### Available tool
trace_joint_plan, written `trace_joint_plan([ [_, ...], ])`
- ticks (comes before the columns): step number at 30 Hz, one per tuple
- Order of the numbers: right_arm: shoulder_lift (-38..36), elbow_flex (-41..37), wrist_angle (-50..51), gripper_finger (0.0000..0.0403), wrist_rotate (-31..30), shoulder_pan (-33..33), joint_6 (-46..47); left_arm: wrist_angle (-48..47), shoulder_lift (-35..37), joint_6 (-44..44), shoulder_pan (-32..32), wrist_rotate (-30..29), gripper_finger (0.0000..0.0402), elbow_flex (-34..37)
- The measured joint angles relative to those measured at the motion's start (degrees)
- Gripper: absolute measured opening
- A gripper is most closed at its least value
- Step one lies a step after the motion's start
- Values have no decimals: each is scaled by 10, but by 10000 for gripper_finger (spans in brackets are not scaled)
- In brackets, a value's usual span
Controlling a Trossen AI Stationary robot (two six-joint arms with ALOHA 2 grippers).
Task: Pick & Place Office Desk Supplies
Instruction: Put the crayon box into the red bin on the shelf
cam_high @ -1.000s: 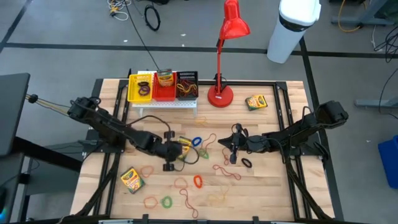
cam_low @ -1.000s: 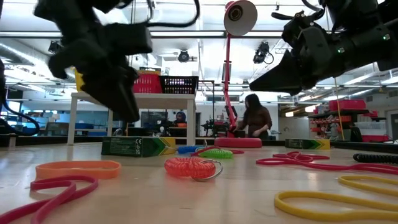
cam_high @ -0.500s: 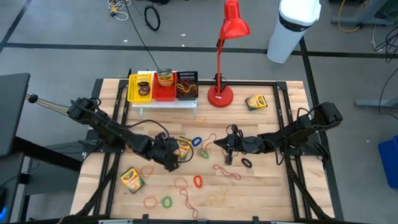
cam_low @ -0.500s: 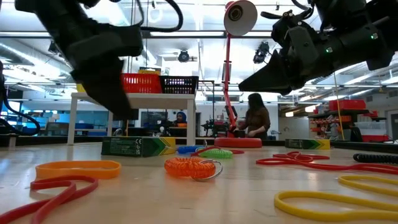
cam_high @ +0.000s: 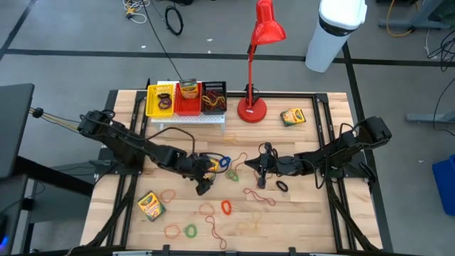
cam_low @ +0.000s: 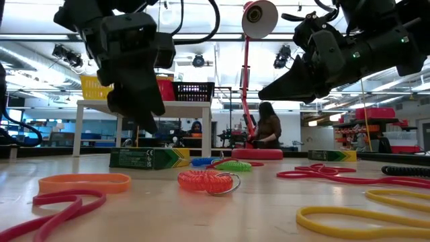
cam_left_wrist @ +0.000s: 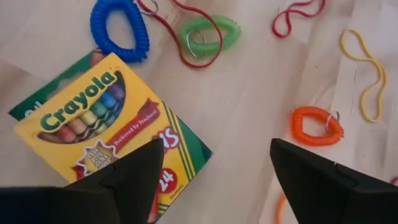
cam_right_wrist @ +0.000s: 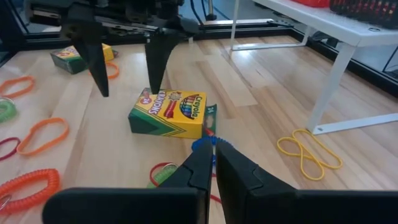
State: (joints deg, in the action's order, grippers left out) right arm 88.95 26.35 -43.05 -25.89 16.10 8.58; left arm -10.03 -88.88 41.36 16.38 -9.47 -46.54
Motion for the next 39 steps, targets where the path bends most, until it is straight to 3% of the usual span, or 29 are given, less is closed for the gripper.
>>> trace_joint_plan([
  [9, 0, 0, 0, 30, 0, 0, 0, -1, 0, 48, 0, -34, 395, 0],
  [13, 0, 0, 0, 30, 0, 0, 0, -19, 0, 69, 1, -27, 397, 0],
  [20, 0, 0, 0, 30, 0, 0, 0, -78, 0, 144, -3, -70, 399, 0],
  [31, 0, 0, 0, 30, 0, 0, 0, -72, -27, 147, -27, -70, 400, -3],
  [39, 0, 0, 2, 30, 0, 0, 0, -95, -61, 100, -33, -66, 400, -67],
])
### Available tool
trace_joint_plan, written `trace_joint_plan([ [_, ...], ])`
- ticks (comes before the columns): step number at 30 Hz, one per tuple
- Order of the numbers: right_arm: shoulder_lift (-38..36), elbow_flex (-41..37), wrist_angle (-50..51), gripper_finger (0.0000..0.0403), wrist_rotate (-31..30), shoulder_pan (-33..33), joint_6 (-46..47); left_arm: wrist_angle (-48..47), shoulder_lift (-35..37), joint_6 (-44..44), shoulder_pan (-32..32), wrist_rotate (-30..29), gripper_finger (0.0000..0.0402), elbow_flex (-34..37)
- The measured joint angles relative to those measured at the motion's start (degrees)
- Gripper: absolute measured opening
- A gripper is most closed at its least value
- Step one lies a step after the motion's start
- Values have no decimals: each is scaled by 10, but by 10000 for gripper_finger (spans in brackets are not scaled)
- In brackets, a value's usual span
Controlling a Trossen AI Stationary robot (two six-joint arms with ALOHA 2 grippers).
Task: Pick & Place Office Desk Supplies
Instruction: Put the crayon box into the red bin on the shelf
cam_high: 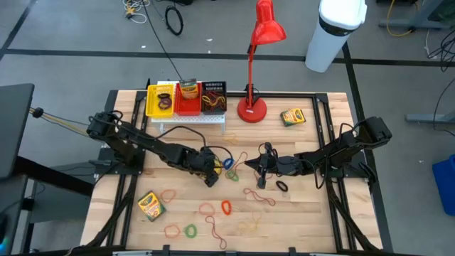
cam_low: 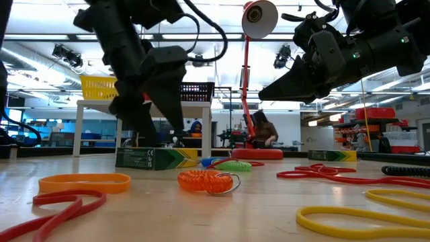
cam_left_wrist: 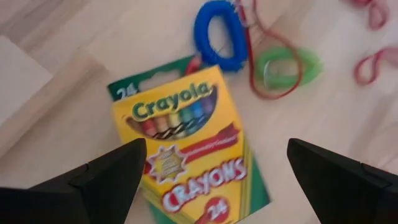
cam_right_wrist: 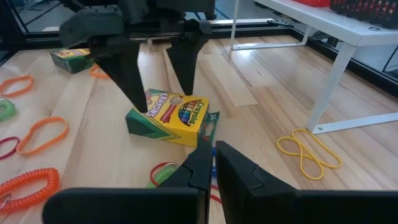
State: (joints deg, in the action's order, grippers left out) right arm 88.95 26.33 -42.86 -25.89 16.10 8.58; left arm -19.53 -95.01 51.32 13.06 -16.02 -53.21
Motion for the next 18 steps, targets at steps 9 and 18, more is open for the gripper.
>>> trace_joint_plan([
  [9, 0, 0, 6, 30, 0, 0, 0, -88, -56, -14, 0, 31, 400, -44],
  [18, 0, 0, 6, 30, 0, 0, 0, -55, -58, -33, 1, 61, 400, -54],
])
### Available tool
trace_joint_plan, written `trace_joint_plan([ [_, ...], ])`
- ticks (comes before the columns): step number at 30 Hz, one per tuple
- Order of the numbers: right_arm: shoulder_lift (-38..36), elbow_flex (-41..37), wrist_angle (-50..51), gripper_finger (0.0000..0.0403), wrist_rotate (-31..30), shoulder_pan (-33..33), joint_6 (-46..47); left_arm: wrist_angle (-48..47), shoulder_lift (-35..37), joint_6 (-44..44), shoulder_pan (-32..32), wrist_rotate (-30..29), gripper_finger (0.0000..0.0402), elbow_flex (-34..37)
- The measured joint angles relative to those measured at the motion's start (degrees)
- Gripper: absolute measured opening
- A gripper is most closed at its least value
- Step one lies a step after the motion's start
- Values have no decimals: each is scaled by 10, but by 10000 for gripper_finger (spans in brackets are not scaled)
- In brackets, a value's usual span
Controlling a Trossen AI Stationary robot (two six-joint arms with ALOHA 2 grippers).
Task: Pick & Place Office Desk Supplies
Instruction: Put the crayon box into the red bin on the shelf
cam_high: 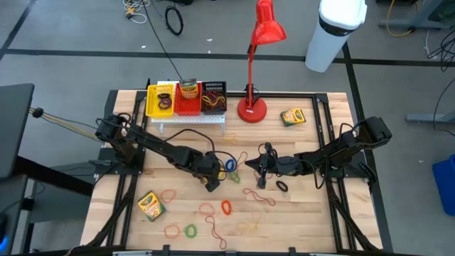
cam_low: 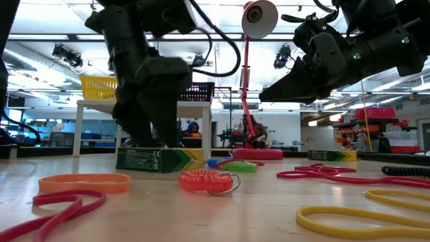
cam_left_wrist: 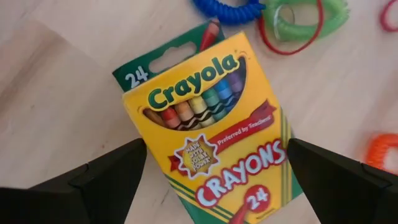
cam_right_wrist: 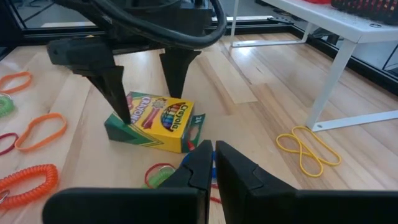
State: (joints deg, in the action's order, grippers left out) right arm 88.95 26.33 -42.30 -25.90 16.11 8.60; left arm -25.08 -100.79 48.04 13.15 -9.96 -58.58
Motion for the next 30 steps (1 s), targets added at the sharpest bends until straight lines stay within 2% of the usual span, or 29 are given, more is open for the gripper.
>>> trace_joint_plan([
  [5, 0, 0, 0, 30, 0, 0, 0, -2, 0, 0, 1, 7, 400, -21],
  [18, 0, 0, 0, 30, 0, 0, 0, 16, -16, 5, 18, -28, 400, -25],
  [30, 0, 0, 0, 30, 0, 0, 0, 15, -34, -33, 35, -33, 400, -42],
])
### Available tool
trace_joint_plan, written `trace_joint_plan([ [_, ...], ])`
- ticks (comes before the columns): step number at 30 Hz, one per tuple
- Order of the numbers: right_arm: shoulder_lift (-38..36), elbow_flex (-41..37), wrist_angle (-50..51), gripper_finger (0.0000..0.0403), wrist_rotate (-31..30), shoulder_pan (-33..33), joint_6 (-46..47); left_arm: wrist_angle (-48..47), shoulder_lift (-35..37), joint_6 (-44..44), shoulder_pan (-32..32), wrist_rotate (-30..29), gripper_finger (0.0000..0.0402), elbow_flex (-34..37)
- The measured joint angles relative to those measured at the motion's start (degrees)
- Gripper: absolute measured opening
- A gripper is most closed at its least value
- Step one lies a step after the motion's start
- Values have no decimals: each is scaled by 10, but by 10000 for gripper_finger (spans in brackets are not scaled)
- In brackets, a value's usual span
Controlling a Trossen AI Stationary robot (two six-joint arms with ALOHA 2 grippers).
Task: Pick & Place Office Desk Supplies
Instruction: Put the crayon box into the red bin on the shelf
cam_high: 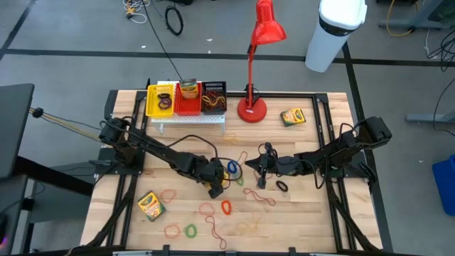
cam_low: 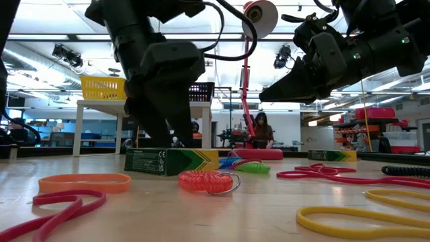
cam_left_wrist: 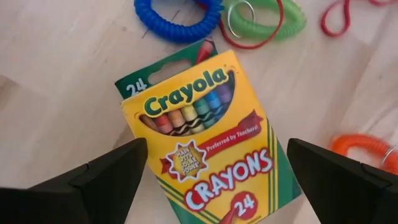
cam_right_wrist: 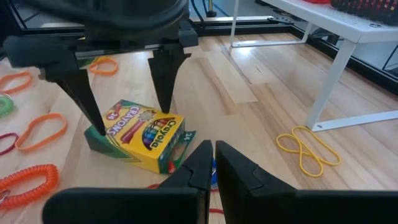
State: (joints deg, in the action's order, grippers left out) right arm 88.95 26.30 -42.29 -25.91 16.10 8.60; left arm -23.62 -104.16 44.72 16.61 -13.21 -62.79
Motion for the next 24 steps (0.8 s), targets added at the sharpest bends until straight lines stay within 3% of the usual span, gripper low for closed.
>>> trace_joint_plan([
  [7, 0, 0, 0, 30, 0, 0, 0, -83, 6, -64, 2, -4, 399, -1],
  [14, 25, 21, -6, 30, 0, 0, 5, -156, 53, -143, 36, -53, 392, 1],
  [19, 68, 98, 80, 30, 0, 0, 24, -259, 63, -117, 76, -122, 386, 1],
  [24, 120, 187, 181, 30, 27, -22, 127, -251, 64, -69, 116, -123, 370, 48],
])
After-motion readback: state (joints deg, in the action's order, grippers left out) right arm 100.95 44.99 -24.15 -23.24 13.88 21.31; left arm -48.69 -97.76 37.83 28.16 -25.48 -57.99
